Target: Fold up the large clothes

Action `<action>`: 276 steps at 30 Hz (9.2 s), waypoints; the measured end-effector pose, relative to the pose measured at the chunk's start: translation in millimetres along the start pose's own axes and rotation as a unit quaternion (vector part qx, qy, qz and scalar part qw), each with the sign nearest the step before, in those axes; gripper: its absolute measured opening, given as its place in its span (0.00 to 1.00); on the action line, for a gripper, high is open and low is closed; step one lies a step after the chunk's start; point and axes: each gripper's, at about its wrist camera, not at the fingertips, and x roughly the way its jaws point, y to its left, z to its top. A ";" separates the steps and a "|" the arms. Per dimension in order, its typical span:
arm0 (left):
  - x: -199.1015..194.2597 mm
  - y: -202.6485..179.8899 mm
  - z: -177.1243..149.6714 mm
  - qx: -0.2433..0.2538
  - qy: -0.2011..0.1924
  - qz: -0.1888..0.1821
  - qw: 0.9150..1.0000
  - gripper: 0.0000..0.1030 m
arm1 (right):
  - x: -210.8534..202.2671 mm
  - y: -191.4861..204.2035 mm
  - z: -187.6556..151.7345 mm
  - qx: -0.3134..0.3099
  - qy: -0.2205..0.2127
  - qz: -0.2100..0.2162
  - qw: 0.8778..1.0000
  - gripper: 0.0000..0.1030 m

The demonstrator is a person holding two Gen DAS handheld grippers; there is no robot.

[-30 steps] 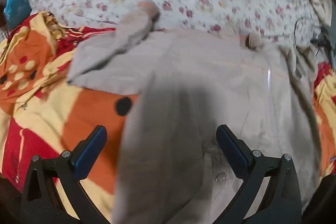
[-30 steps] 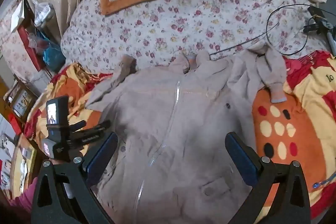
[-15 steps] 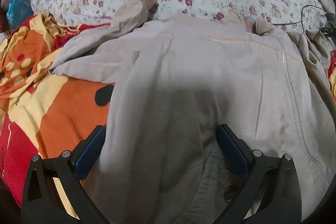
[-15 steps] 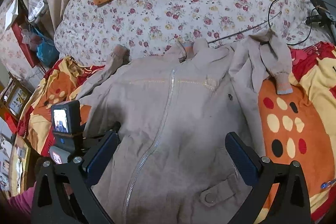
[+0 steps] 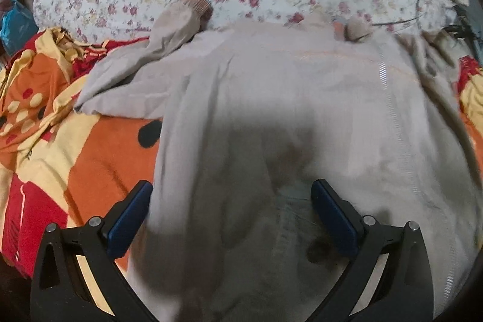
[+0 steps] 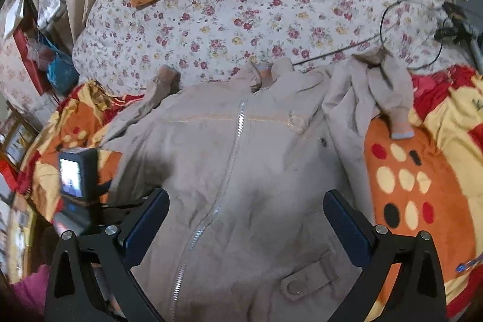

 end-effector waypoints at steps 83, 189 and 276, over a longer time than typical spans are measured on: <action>14.7 31.6 58.7 -0.044 -0.062 -0.004 0.997 1.00 | 114.5 14.3 22.6 -0.028 -0.009 -0.047 0.998 0.94; 52.2 173.5 70.7 -0.218 -0.005 0.084 0.972 1.00 | 297.8 186.5 179.2 0.000 0.063 0.164 0.985 0.04; 66.8 36.8 87.8 -0.020 0.031 -0.028 0.999 0.71 | 128.4 -213.6 81.9 0.084 0.052 -0.213 0.972 0.17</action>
